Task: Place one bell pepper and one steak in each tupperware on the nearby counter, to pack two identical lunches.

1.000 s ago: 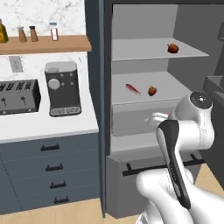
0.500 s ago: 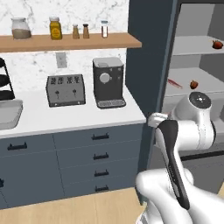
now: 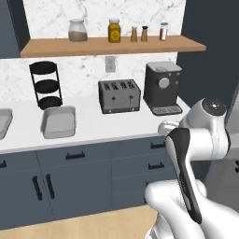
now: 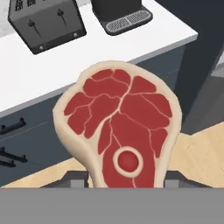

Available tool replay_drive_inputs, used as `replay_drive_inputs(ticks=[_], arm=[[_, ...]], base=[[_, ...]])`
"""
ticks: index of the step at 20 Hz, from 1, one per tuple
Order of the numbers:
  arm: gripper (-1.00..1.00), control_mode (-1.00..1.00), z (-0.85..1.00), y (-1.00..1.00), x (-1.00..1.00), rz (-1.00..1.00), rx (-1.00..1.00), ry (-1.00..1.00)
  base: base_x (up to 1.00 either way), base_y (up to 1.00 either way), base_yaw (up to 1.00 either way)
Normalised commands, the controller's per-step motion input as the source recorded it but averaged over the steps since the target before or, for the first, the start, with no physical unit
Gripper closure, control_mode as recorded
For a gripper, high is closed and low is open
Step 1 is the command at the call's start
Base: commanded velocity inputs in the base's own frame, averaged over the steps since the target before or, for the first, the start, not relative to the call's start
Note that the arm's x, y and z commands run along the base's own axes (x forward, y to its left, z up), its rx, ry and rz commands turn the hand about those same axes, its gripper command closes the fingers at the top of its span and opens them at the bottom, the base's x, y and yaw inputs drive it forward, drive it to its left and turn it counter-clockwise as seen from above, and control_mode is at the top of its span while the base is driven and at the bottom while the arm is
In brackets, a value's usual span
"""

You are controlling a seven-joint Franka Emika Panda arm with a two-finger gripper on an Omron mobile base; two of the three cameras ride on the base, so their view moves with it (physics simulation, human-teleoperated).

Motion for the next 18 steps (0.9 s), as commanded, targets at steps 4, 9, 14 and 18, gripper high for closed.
replay_drive_inputs(ticks=[4,9,14,18], arm=[[1.0,1.0,0.0,0.0,0.0,0.0,0.0,0.0],[1.0,1.0,0.0,0.0,0.0,0.0,0.0,0.0],[1.0,1.0,0.0,0.0,0.0,0.0,0.0,0.0],[1.0,1.0,0.0,0.0,0.0,0.0,0.0,0.0]], base=[[0.83,1.0,0.0],[0.7,1.0,0.0],[0.14,1.0,-0.01],[0.23,1.0,0.0]])
